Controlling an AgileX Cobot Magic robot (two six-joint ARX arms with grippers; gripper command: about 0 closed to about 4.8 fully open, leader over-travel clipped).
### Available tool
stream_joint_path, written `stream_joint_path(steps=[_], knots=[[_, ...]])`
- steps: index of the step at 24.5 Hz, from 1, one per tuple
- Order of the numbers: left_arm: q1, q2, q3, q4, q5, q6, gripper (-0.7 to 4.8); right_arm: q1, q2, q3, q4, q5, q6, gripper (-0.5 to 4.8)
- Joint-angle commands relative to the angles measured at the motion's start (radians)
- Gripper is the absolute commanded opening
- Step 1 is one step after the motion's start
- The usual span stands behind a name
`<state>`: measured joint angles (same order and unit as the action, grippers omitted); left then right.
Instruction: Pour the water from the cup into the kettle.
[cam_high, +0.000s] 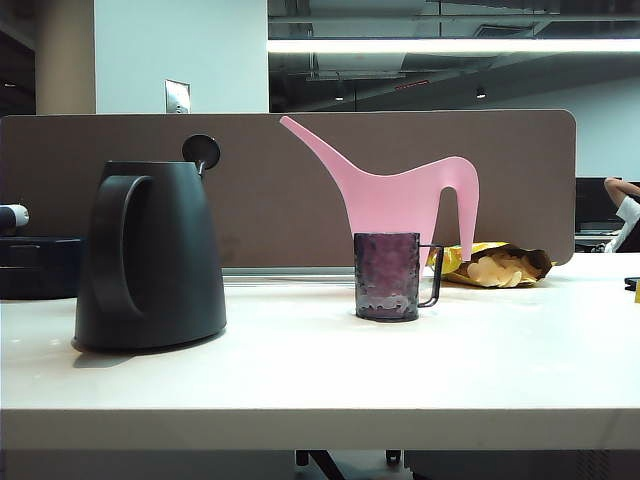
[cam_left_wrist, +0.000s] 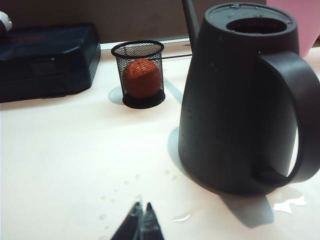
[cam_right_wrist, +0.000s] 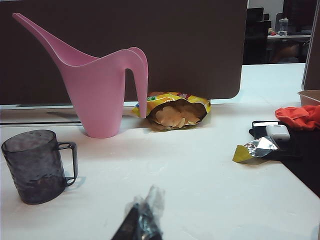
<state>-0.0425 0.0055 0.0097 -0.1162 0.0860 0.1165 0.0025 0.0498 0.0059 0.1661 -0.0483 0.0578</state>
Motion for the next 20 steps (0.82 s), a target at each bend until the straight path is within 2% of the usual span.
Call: stream_joint_path(steps=[1,20], knots=[[0.000,0.001,0.001,0.012,0.004,0.003,-0.05,0.000,-0.002,0.000,0.010,0.003,-0.002,-0.05],[0.000,0.001,0.002,0.012,0.008,0.002,-0.05,0.000,-0.002,0.017,0.013,-0.022,0.003,-0.06]])
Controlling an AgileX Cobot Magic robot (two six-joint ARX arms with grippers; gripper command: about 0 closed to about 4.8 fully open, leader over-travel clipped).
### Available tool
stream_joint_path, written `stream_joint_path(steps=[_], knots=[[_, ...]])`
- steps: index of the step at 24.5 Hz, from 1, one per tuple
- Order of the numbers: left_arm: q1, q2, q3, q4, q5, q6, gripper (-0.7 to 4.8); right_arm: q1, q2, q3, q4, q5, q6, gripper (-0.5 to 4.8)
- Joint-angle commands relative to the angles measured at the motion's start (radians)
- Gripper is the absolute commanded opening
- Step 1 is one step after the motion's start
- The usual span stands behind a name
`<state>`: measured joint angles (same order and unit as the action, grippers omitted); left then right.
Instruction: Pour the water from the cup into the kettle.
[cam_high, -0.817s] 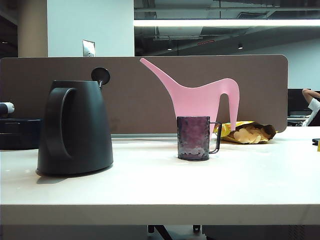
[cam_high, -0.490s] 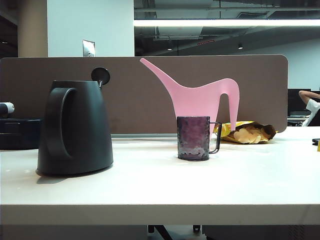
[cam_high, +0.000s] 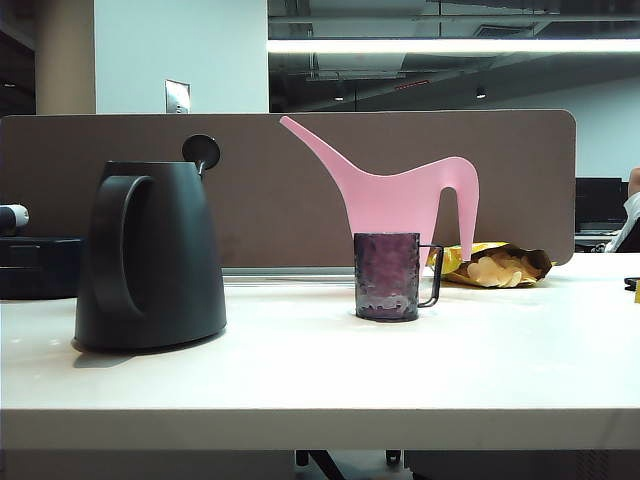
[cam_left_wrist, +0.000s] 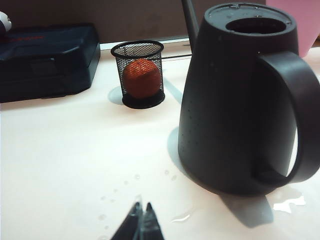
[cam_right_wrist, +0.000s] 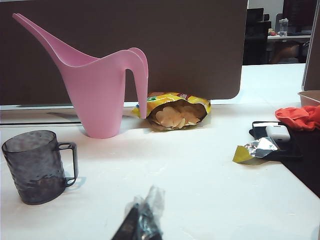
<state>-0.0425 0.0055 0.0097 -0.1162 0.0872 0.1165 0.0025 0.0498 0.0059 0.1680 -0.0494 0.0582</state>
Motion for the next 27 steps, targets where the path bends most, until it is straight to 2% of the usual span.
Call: stream_joint_path(steps=[1,5,11,15,19,24,27], knots=[[0.000,0.001,0.002,0.012,0.007,0.002,-0.05,0.001,-0.001,0.027,-0.005,-0.025,0.007,-0.06],[0.000,0.001,0.002,0.012,0.024,0.002,-0.05,0.000,0.000,0.114,-0.133,-0.023,0.026,-0.06],[0.000,0.001,0.003,0.012,0.139,0.003,-0.05,0.001,0.003,0.299,-0.304,-0.033,0.025,-0.06],[0.000,0.001,0.003,0.013,0.221,-0.001,-0.05,0.001,0.113,0.418,-0.377,-0.150,0.024,-0.06],[0.000,0.001,0.003,0.013,0.346,-0.002,-0.05,0.001,0.334,0.546,-0.379,-0.271,0.024,0.00],[0.000,0.001,0.004,0.013,0.393,-0.016,-0.05,0.001,0.489,0.562,-0.301,-0.322,0.024,0.84],[0.000,0.001,0.004,0.013,0.406,-0.033,-0.05,0.011,0.590,0.562,-0.249,-0.375,0.026,1.66]])
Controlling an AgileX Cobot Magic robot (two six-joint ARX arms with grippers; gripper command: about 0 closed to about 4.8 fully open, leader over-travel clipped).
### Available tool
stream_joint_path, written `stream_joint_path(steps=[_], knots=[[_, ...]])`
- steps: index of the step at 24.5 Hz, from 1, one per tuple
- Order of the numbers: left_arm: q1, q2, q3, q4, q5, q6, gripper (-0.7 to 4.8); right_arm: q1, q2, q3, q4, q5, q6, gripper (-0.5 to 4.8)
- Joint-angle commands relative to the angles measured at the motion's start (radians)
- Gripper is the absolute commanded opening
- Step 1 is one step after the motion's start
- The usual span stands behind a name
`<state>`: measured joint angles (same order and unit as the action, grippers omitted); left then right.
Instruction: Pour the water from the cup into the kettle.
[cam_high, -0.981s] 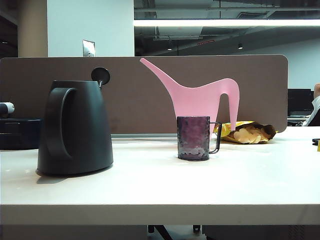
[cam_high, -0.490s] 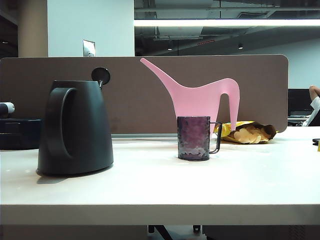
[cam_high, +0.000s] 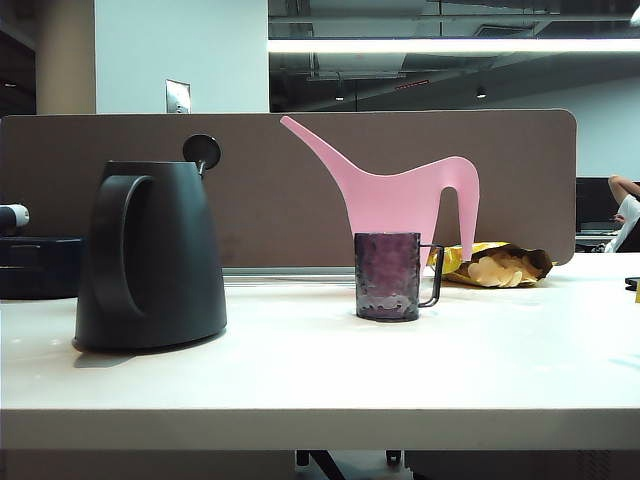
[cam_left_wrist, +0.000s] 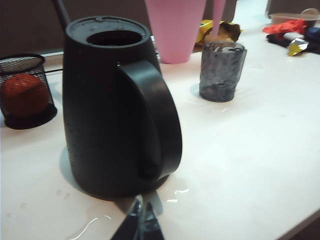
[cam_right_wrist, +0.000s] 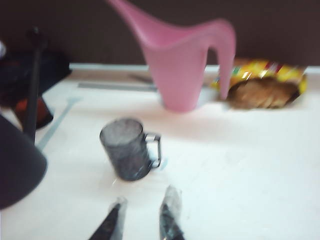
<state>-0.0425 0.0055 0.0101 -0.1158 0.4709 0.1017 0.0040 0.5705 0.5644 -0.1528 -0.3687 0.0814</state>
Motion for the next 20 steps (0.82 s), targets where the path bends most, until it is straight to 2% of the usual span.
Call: stream_joint_path(steps=[1,3,5,10,15,20], knots=[[0.000,0.001,0.003,0.013,0.027,-0.028,-0.05,0.018,0.111,0.003,0.097,-0.063,0.005,2.10],[0.000,0.001,0.003,0.012,0.031,-0.031,-0.05,0.053,0.216,0.003,0.175,-0.054,0.027,3.00],[0.000,0.001,0.003,0.013,0.031,-0.031,-0.05,0.092,0.330,0.003,0.284,-0.048,0.032,3.30],[0.000,0.001,0.003,0.012,0.031,-0.031,-0.05,0.143,0.582,0.003,0.515,0.031,0.090,3.43],[0.000,0.001,0.003,0.012,0.031,-0.031,-0.05,0.144,0.857,0.003,0.785,0.037,0.201,3.61],[0.000,0.001,0.003,0.012,0.031,-0.031,-0.05,0.150,1.067,0.008,0.996,0.064,0.238,3.61]])
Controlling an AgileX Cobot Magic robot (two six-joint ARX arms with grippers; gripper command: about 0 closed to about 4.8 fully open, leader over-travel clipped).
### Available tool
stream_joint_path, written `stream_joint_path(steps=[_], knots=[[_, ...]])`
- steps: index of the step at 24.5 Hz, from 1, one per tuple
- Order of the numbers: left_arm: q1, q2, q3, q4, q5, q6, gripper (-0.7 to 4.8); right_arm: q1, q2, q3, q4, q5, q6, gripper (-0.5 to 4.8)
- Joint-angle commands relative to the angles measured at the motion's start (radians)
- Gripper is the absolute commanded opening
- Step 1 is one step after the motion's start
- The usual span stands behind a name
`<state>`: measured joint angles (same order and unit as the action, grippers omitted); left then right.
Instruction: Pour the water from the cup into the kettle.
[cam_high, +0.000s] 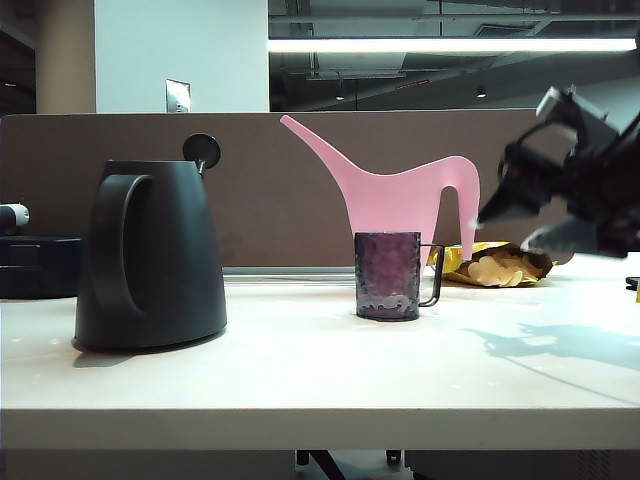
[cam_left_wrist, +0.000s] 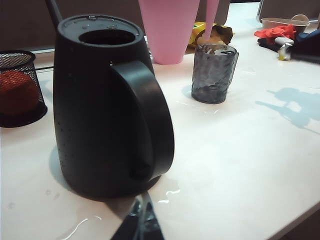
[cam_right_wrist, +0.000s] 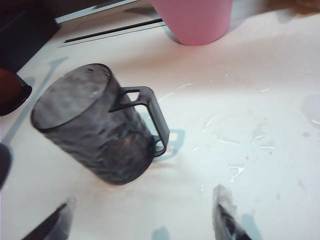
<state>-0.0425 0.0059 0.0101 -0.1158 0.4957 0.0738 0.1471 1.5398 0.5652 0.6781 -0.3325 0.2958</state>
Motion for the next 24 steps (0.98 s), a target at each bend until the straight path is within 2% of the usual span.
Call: stream_joint_path(steps=[1,15,24], knots=[[0.000,0.000,0.003,0.012,0.006,-0.003,-0.05,0.011,0.127,0.009,0.195,0.040,0.023,3.62],[0.000,0.000,0.003,0.012,0.006,-0.003,-0.05,0.050,0.364,0.203,0.216,0.046,0.023,3.69],[0.000,0.000,0.003,0.012,0.006,-0.003,-0.05,0.050,0.444,0.337,0.130,0.068,0.023,3.68]])
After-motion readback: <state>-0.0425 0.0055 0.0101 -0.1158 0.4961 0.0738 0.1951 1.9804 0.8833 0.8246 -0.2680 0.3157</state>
